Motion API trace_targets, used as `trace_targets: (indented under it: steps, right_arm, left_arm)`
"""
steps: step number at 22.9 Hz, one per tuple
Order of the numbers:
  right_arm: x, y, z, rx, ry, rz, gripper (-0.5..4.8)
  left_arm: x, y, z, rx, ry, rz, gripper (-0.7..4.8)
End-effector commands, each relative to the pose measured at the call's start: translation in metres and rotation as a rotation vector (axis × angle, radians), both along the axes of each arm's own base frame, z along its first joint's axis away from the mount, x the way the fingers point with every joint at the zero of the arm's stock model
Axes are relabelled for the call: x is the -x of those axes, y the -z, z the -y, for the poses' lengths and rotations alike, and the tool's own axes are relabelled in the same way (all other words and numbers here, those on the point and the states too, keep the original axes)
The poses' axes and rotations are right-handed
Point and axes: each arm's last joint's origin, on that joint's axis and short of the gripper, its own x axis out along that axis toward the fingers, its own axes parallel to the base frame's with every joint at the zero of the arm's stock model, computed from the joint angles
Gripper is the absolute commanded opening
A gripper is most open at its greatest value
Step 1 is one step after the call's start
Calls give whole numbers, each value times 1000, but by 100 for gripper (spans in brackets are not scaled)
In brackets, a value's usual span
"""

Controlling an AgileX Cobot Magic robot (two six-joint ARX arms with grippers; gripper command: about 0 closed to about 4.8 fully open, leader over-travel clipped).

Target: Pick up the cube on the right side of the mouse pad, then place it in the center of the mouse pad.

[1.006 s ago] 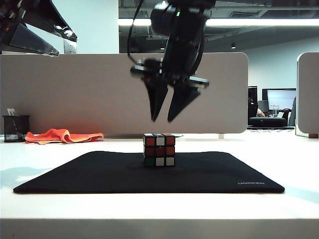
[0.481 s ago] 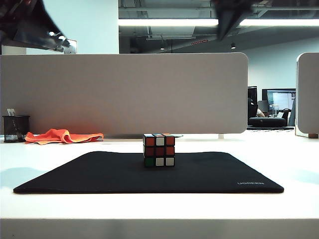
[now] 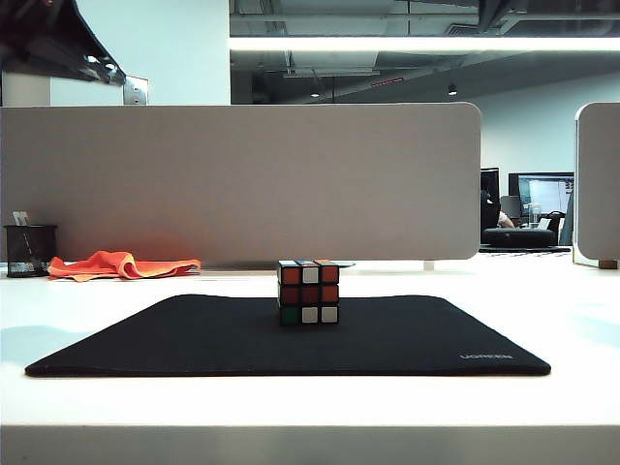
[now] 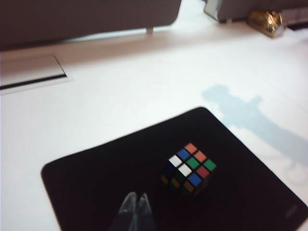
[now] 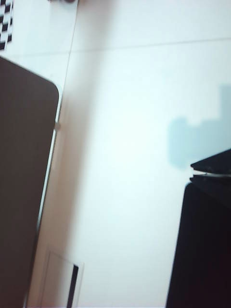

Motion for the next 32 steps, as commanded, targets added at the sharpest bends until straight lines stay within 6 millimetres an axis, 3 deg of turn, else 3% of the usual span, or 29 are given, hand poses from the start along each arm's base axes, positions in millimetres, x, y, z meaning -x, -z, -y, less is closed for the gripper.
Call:
trace_targets:
  steps: [1,13,22,24,27,32]
  right_arm:
    - [5,-16,8,-7,18,97,8]
    - [39,-47,21,67,20,214,-2]
    - [90,-53,32,71,18,199,-2]
    - [109,-39,37,77,15,200,-2]
    - [139,-1,45,59,22,267,-2]
    - [171,43,51,12,11,436,-1]
  left_arm:
    - [5,-12,-3,-9,-72,67,-6]
    - [20,-22,-8,-24,-139,103,-6]
    - [22,-22,-8,-36,-154,102,-6]
    - [21,-22,-9,-43,-178,104,-6]
    - [21,-21,-10,-62,-243,105,-6]
    - [26,-18,-11,-84,-313,115,-6]
